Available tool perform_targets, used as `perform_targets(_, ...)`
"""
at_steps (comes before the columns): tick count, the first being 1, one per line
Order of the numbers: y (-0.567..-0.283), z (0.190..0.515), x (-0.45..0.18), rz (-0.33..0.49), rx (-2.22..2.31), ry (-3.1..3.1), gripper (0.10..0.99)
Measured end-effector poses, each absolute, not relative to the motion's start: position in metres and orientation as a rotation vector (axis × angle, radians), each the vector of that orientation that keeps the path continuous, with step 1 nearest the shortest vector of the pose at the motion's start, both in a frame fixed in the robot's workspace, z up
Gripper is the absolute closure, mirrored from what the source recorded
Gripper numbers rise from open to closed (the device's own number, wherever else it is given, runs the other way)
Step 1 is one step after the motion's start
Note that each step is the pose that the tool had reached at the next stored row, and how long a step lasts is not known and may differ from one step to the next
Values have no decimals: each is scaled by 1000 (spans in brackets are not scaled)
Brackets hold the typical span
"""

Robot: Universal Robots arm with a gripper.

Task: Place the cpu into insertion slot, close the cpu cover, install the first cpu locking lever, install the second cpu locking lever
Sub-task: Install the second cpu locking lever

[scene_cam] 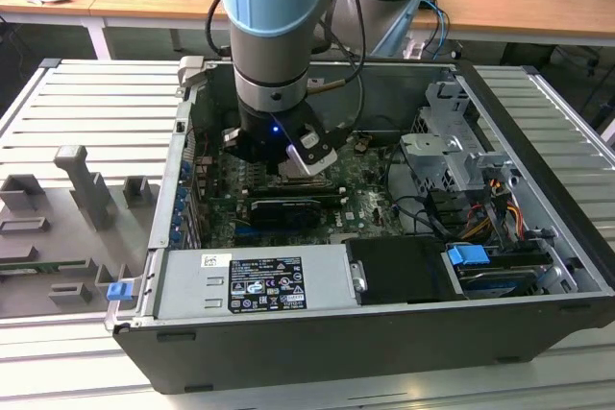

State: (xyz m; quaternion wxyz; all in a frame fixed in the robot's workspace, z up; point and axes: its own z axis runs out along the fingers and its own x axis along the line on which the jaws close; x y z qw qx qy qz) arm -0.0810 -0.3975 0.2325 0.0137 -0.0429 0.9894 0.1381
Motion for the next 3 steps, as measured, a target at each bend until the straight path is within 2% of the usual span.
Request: perform_targets(3,-397,236,-81,430,-134,3082,980)
